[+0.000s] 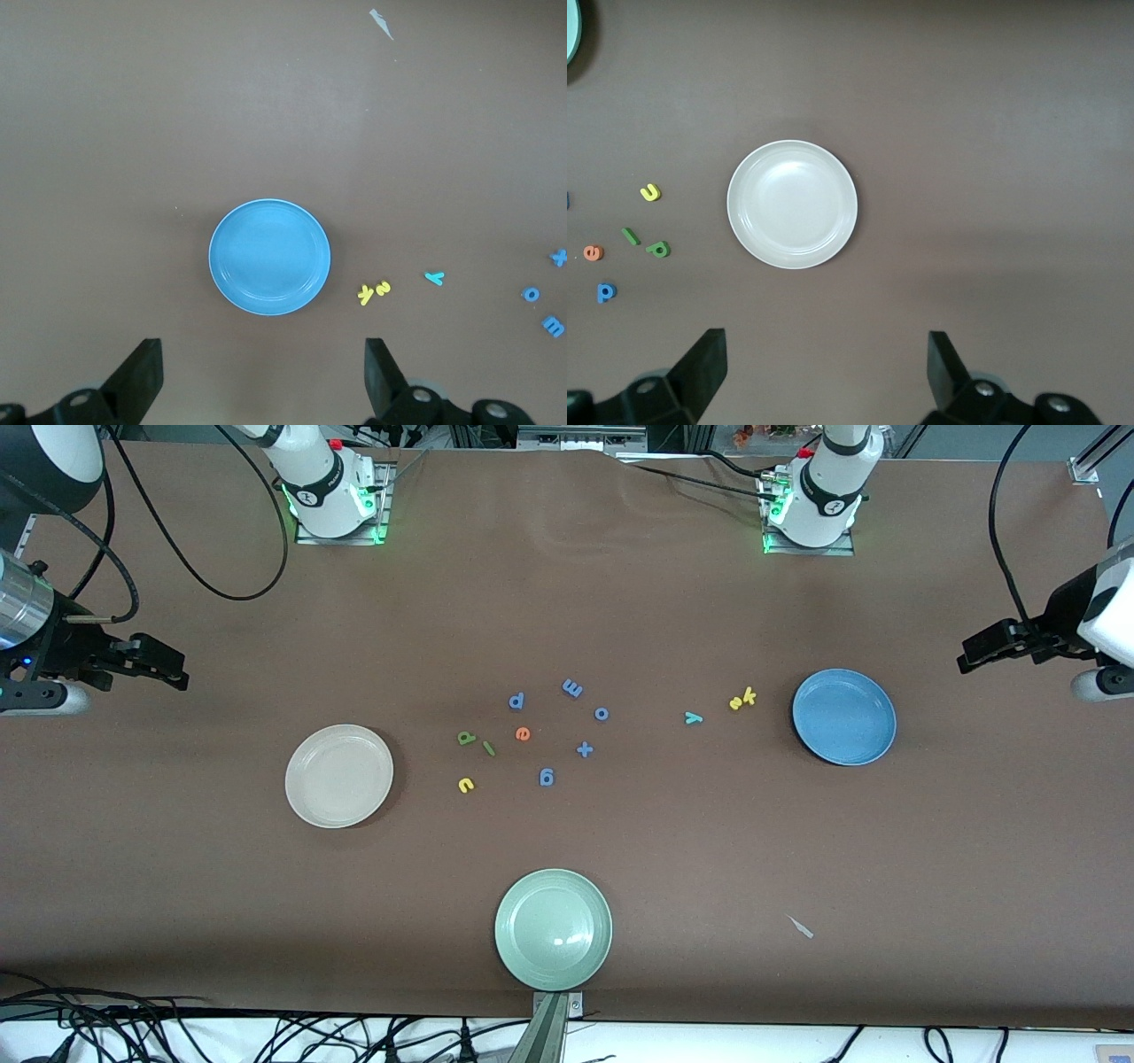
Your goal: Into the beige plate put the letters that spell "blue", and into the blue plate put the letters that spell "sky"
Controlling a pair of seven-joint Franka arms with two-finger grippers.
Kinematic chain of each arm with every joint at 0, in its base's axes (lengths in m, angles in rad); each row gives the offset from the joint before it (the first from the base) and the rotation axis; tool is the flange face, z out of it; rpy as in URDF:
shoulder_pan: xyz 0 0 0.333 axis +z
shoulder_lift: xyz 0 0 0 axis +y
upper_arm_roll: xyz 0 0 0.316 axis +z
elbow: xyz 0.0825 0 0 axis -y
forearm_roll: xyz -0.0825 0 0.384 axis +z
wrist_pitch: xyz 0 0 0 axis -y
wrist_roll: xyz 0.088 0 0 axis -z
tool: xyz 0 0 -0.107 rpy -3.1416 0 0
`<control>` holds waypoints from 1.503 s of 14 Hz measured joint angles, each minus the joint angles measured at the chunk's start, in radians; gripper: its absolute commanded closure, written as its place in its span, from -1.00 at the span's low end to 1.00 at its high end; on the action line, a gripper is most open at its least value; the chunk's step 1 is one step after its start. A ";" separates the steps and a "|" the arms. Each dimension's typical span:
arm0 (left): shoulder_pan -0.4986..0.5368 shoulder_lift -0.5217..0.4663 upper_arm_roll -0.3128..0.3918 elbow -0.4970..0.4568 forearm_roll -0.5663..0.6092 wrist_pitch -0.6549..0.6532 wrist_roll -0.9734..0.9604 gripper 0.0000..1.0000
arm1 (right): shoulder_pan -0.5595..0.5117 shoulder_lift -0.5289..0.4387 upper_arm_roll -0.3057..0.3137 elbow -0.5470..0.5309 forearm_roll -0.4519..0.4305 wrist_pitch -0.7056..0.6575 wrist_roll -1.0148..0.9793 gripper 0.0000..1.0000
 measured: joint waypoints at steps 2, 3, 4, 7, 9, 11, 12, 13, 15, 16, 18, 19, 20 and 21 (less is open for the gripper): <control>0.000 -0.001 0.001 0.000 0.000 -0.001 0.029 -1.00 | 0.000 0.000 0.000 0.000 0.000 0.010 0.000 -1.00; 0.001 -0.001 0.002 0.001 0.000 -0.001 0.037 -1.00 | 0.001 0.000 0.001 0.000 0.000 0.014 0.000 -1.00; 0.001 -0.001 0.003 0.001 0.000 -0.001 0.038 -1.00 | 0.001 0.000 0.001 0.000 0.000 0.017 0.000 -1.00; 0.000 0.000 0.002 0.015 0.000 0.000 0.038 -1.00 | 0.001 0.000 0.001 0.000 0.000 0.019 0.000 -1.00; -0.001 0.004 0.001 0.034 0.000 0.000 0.037 -1.00 | 0.001 0.000 0.001 0.000 0.000 0.020 0.000 -1.00; -0.002 0.008 0.001 0.041 0.000 0.000 0.037 -1.00 | 0.001 0.000 0.001 0.000 0.000 0.020 0.000 -1.00; -0.002 0.013 0.001 0.041 0.000 -0.001 0.037 -1.00 | 0.001 0.000 0.001 0.000 0.000 0.020 0.000 -1.00; -0.002 0.023 0.001 0.041 0.000 -0.001 0.037 -1.00 | 0.001 0.000 0.001 0.000 0.000 0.020 0.000 -1.00; -0.002 0.040 0.001 0.041 0.000 -0.001 0.037 -1.00 | 0.001 0.000 0.001 0.000 0.000 0.021 0.000 -1.00; -0.003 0.044 0.001 0.041 0.000 -0.001 0.037 -1.00 | 0.001 0.000 0.001 0.000 0.000 0.021 0.000 -1.00; -0.005 0.046 0.001 0.042 0.000 -0.001 0.037 -1.00 | 0.001 0.000 0.001 0.000 0.000 0.021 0.000 -1.00; -0.005 0.046 0.001 0.045 0.000 -0.001 0.037 -1.00 | 0.001 0.000 0.001 0.000 0.000 0.021 0.000 -1.00; -0.005 0.046 0.001 0.047 0.000 -0.001 0.037 -1.00 | 0.001 0.000 0.001 0.000 0.000 0.021 0.000 -1.00; -0.005 0.046 0.001 0.048 0.000 -0.001 0.037 -1.00 | 0.001 0.000 0.001 0.000 0.000 0.021 0.000 -1.00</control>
